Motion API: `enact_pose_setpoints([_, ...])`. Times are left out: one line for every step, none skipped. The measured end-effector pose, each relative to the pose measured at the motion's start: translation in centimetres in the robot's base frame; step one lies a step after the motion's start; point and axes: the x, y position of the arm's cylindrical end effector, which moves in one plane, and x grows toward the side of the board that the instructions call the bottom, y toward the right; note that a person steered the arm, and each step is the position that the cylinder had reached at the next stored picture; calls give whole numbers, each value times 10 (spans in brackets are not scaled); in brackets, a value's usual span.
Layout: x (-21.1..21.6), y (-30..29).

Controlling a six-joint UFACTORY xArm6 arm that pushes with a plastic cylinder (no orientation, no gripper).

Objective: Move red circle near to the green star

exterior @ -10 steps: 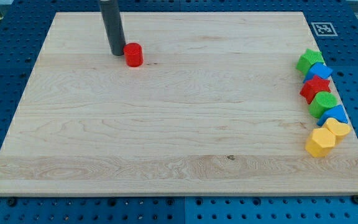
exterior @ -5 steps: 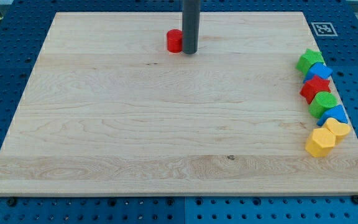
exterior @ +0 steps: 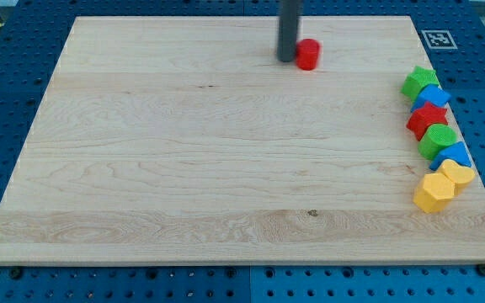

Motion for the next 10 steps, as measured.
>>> enact_pose_setpoints([0, 30])
enact_pose_setpoints([-4, 37])
enact_pose_setpoints([-10, 86])
enact_pose_setpoints([-10, 114])
enact_pose_setpoints([-19, 107])
enact_pose_setpoints([-47, 121])
enact_pose_setpoints([-43, 141])
enact_pose_setpoints([-23, 148])
enact_pose_setpoints([-9, 157])
enact_pose_setpoints([-12, 158])
